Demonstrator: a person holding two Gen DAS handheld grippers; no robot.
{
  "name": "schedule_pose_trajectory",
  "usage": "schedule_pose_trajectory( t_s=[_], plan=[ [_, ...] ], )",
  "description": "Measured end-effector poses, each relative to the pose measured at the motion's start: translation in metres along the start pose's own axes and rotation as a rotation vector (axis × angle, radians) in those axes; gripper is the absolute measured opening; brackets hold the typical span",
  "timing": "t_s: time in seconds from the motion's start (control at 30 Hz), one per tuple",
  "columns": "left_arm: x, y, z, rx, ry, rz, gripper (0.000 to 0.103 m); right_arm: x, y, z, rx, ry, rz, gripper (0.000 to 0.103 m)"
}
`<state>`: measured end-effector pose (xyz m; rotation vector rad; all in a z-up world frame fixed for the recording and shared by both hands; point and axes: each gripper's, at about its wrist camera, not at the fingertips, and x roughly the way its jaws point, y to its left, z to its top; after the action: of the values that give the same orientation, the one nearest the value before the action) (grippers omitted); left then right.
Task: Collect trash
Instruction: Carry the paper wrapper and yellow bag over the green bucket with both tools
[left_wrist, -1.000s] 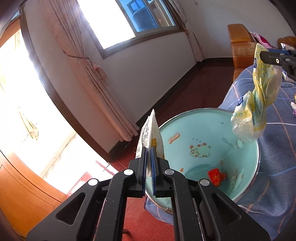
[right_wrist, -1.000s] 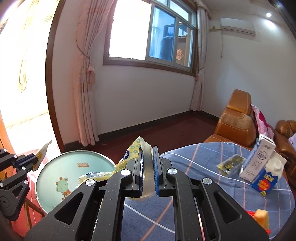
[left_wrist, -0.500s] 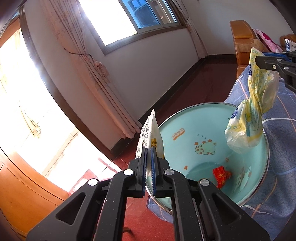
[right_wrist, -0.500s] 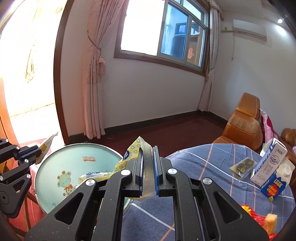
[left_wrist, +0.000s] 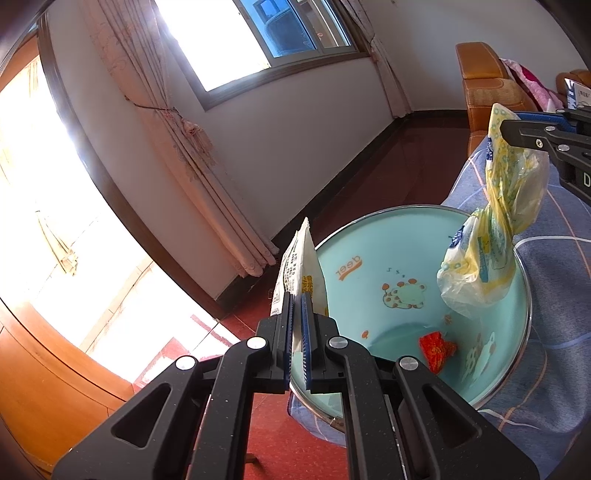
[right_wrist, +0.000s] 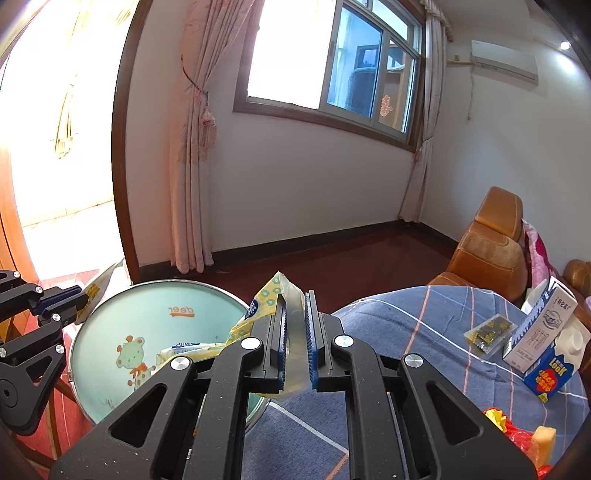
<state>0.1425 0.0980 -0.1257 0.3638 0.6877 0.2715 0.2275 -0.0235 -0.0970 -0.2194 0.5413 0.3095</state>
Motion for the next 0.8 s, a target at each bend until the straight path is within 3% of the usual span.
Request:
schedule_pose_trajectory(
  t_s=[0.7, 0.77, 0.8],
  plan=[
    [-0.0011, -0.0062, 0.0005, 0.006, -0.003, -0.013, 0.006, 0.0014, 0.0028, -0.0011, -0.010, 0.005, 0.005, 0.010],
    [-0.0012, -0.0076, 0.0011, 0.008, -0.007, -0.013, 0.009, 0.0037, 0.0033, -0.0011, -0.009, 0.016, 0.018, 0.012],
    [-0.0017, -0.0087, 0.0015, 0.009, -0.011, -0.012, 0.013, 0.0040, 0.0035, -0.0011, -0.007, 0.015, 0.022, 0.018]
  ],
)
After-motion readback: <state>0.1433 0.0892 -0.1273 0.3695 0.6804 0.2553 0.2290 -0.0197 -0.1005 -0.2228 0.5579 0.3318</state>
